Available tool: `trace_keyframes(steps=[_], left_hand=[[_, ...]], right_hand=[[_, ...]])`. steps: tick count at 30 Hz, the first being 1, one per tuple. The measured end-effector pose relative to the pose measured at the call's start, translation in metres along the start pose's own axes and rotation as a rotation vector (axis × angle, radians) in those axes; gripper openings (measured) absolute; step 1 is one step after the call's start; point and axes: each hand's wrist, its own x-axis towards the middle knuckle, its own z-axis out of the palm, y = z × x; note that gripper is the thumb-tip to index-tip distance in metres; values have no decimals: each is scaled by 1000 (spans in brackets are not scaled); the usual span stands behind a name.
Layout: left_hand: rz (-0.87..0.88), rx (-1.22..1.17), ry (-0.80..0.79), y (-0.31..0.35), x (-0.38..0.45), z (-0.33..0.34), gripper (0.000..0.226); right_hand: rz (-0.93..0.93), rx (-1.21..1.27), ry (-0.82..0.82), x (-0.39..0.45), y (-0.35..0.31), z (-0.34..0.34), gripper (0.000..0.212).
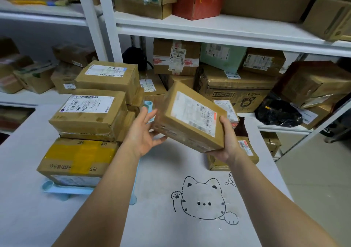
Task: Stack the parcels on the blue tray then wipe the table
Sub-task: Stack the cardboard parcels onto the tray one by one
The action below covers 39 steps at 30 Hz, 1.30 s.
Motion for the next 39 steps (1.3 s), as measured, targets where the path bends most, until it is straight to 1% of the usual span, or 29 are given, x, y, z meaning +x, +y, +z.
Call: trace_keyframes(steps=[2, 3, 7, 10, 12, 14, 16, 17, 19, 21, 24, 25, 27, 30, 33, 34, 36, 37, 39], left_hand=[[81, 56, -34, 5, -4, 10, 21], [120, 103, -57, 7, -6, 14, 16], [209, 306, -171, 17, -13, 27, 29], [222, 335, -183, 23, -16, 30, 30], [244, 305, -133, 27, -16, 29, 29], [249, 259, -39, 34, -16, 29, 25], [245, 273, 70, 40, -15, 28, 19], [235, 292, 122, 42, -15, 28, 20], [196, 305, 186, 47, -16, 26, 30], [155, 309, 207, 48, -16, 23, 45], [131, 353, 180, 45, -15, 25, 60], [124, 368, 167, 44, -15, 28, 65], [127, 362, 161, 43, -17, 33, 62], [155, 349, 184, 49, -16, 42, 54], [234, 297, 224, 73, -15, 44, 31], [266, 298, 248, 85, -14, 40, 31], [315, 317, 301, 106, -9, 29, 45], [334, 327, 323, 116, -7, 23, 48], [365, 331, 364, 133, -2, 9, 54]], right_hand=[[26, 63, -20, 1, 6, -6, 44], [46, 64, -21, 2, 11, -9, 42], [100, 28, -24, 8, 23, -8, 44], [81, 14, -11, 12, 24, -4, 42], [72, 0, 9, 11, 20, 1, 35], [84, -27, 41, 9, 16, 5, 39], [83, -97, 65, 7, 13, 7, 46], [75, -126, 65, 7, 11, 8, 50], [46, -153, 60, 6, 8, 13, 54], [16, -154, 75, 5, 3, 18, 51], [-46, -101, 128, 6, -6, 22, 38], [-45, -77, 138, 7, -9, 24, 37], [-6, -32, 107, 7, -13, 27, 45], [27, 39, -6, 8, -20, 35, 54], [-52, 26, -93, 14, -37, 64, 59], [-83, 21, -91, 18, -41, 80, 60], [-135, -3, -65, 21, -50, 112, 59], [-160, -23, -58, 22, -54, 128, 54], [-212, -82, -85, 24, -61, 158, 37]])
